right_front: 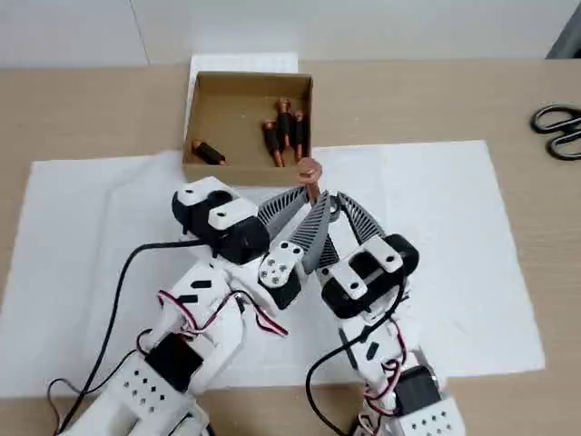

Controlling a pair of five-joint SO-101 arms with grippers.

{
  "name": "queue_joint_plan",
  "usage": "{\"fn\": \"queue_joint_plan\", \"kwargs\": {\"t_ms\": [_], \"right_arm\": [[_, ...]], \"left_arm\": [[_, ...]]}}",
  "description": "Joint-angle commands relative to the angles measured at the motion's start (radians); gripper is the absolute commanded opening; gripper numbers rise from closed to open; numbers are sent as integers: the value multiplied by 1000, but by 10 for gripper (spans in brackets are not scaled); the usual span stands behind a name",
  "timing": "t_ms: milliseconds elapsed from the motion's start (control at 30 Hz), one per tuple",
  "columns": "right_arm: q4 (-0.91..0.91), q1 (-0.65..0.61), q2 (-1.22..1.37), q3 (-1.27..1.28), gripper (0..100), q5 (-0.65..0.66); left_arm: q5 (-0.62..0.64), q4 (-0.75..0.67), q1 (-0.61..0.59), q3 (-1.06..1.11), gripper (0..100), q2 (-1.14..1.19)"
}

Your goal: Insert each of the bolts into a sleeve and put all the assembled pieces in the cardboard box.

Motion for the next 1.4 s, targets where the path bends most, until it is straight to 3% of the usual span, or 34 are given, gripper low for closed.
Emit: {"fn": "queue_joint_plan", "kwargs": {"t_ms": [0,300,500,1100,1367], "right_arm": [[1,-8,-15,6,5,3],[2,-8,-15,6,5,3],[2,-8,-15,6,5,3],[-5,-12,-18,6,5,2],[-5,-68,-19,6,5,3]], "left_arm": [[-38,-52,2,-21,6,-31],[-78,-57,26,-88,6,-26],[-221,-203,44,-39,6,-25],[-144,-215,44,12,6,-23],[-141,-215,31,5,6,28]]}}
